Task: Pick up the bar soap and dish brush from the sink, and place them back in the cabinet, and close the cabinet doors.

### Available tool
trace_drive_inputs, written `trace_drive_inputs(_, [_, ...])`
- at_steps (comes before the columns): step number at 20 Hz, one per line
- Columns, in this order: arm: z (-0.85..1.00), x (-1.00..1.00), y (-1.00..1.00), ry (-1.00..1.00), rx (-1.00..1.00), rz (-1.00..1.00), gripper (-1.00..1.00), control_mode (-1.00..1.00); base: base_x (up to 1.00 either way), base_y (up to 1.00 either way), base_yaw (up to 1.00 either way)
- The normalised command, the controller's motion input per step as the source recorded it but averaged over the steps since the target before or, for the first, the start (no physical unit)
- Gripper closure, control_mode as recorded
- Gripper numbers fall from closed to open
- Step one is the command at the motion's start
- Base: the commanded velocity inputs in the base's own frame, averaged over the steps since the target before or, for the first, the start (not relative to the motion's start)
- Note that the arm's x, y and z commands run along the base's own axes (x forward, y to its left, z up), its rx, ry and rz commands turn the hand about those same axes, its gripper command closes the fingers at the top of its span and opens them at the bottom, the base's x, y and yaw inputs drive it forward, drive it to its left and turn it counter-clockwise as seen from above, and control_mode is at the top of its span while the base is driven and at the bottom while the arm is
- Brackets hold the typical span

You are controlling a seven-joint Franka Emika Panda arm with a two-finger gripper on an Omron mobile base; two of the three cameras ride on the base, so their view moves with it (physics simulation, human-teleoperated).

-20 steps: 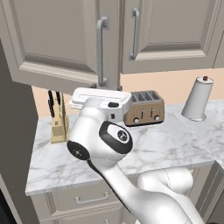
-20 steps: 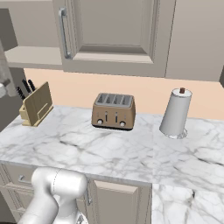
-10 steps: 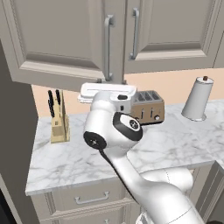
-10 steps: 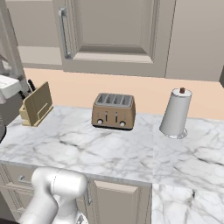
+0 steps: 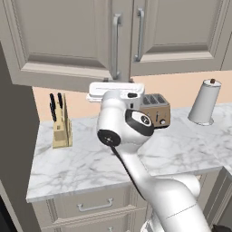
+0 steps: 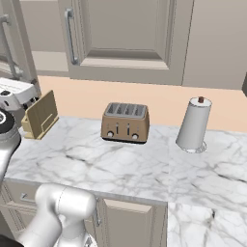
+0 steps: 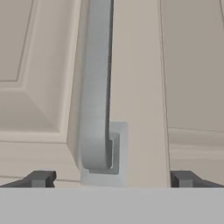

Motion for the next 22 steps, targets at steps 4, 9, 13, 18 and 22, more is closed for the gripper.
trace_drive_inputs(4, [0.00,0.36,0.00,0.00,0.00,-0.03,-1.00,-1.00,0.00,0.00,0.00])
trace_drive_inputs(9, [0.00,0.38,0.00,0.00,0.00,-0.03,-1.00,-1.00,0.00,0.00,0.00])
trace_drive_inputs(13, [0.00,0.41,0.00,0.00,0.00,-0.03,-1.00,-1.00,0.00,0.00,0.00])
trace_drive_inputs(18, [0.00,0.38,0.00,0.00,0.00,-0.03,-1.00,-1.00,0.00,0.00,0.00])
trace_drive_inputs(22, [0.00,0.37,0.00,0.00,0.00,-0.02,-1.00,-1.00,0.00,0.00,0.00])
